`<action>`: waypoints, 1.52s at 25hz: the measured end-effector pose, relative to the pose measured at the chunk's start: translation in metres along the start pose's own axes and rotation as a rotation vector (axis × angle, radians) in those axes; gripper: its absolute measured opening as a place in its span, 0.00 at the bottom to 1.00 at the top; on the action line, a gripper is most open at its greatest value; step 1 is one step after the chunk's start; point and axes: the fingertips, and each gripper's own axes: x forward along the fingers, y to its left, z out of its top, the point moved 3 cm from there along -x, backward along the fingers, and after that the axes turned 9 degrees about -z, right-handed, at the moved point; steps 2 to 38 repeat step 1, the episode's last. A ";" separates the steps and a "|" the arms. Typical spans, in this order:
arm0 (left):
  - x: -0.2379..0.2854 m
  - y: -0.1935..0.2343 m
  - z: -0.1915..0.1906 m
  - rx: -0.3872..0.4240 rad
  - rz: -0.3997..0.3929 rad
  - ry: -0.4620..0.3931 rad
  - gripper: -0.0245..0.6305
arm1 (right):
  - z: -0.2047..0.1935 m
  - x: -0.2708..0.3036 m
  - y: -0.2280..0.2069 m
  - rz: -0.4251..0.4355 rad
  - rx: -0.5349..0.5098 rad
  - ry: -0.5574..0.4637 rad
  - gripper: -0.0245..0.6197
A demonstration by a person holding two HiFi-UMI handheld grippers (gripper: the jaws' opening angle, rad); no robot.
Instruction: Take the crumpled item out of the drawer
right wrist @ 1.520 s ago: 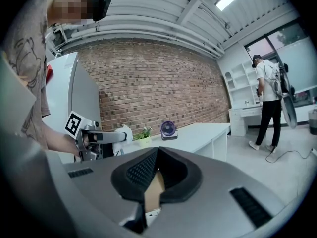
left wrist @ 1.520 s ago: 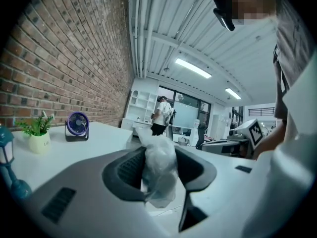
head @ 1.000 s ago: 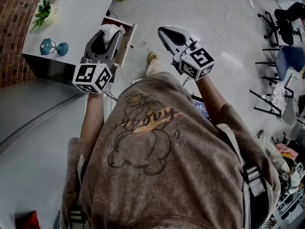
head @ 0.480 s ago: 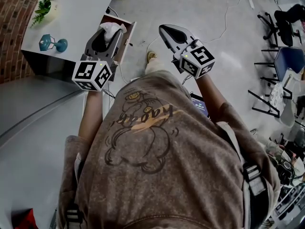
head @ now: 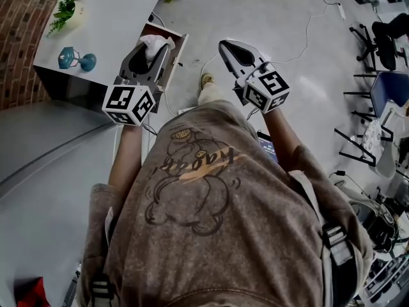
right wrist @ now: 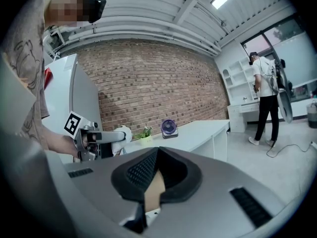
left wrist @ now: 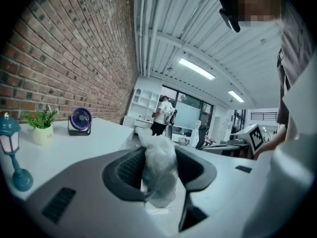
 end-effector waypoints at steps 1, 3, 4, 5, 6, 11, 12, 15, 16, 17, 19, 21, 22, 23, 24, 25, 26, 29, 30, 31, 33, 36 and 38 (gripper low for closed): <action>0.001 0.001 0.000 -0.003 0.002 -0.001 0.30 | 0.000 0.000 -0.001 -0.003 0.003 -0.001 0.03; 0.001 0.001 0.000 -0.003 0.002 -0.001 0.30 | 0.000 0.000 -0.001 -0.003 0.003 -0.001 0.03; 0.001 0.001 0.000 -0.003 0.002 -0.001 0.30 | 0.000 0.000 -0.001 -0.003 0.003 -0.001 0.03; 0.001 0.001 0.000 -0.003 0.002 -0.001 0.30 | 0.000 0.000 -0.001 -0.003 0.003 -0.001 0.03; 0.001 0.001 0.000 -0.003 0.002 -0.001 0.30 | 0.000 0.000 -0.001 -0.003 0.003 -0.001 0.03; 0.001 0.001 0.000 -0.003 0.002 -0.001 0.30 | 0.000 0.000 -0.001 -0.003 0.003 -0.001 0.03; 0.001 0.001 0.000 -0.003 0.002 -0.001 0.30 | 0.000 0.000 -0.001 -0.003 0.003 -0.001 0.03; 0.001 0.001 0.000 -0.003 0.002 -0.001 0.30 | 0.000 0.000 -0.001 -0.003 0.003 -0.001 0.03; 0.001 0.001 0.000 -0.003 0.002 -0.001 0.30 | 0.000 0.000 -0.001 -0.003 0.003 -0.001 0.03; 0.001 0.001 0.000 -0.003 0.002 -0.001 0.30 | 0.000 0.000 -0.001 -0.003 0.003 -0.001 0.03; 0.001 0.001 0.000 -0.003 0.002 -0.001 0.30 | 0.000 0.000 -0.001 -0.003 0.003 -0.001 0.03; 0.001 0.001 0.000 -0.003 0.002 -0.001 0.30 | 0.000 0.000 -0.001 -0.003 0.003 -0.001 0.03; 0.001 0.001 0.000 -0.003 0.002 -0.001 0.30 | 0.000 0.000 -0.001 -0.003 0.003 -0.001 0.03; 0.001 0.001 0.000 -0.003 0.002 -0.001 0.30 | 0.000 0.000 -0.001 -0.003 0.003 -0.001 0.03; 0.001 0.001 0.000 -0.003 0.002 -0.001 0.30 | 0.000 0.000 -0.001 -0.003 0.003 -0.001 0.03; 0.001 0.001 0.000 -0.003 0.002 -0.001 0.30 | 0.000 0.000 -0.001 -0.003 0.003 -0.001 0.03; 0.001 0.001 0.000 -0.003 0.002 -0.001 0.30 | 0.000 0.000 -0.001 -0.003 0.003 -0.001 0.03; 0.001 0.001 0.000 -0.003 0.002 -0.001 0.30 | 0.000 0.000 -0.001 -0.003 0.003 -0.001 0.03; 0.001 0.001 0.000 -0.003 0.002 -0.001 0.30 | 0.000 0.000 -0.001 -0.003 0.003 -0.001 0.03; 0.001 0.001 0.000 -0.003 0.002 -0.001 0.30 | 0.000 0.000 -0.001 -0.003 0.003 -0.001 0.03; 0.001 0.001 0.000 -0.003 0.002 -0.001 0.30 | 0.000 0.000 -0.001 -0.003 0.003 -0.001 0.03; 0.001 0.001 0.000 -0.003 0.002 -0.001 0.30 | 0.000 0.000 -0.001 -0.003 0.003 -0.001 0.03; 0.001 0.001 0.000 -0.003 0.002 -0.001 0.30 | 0.000 0.000 -0.001 -0.003 0.003 -0.001 0.03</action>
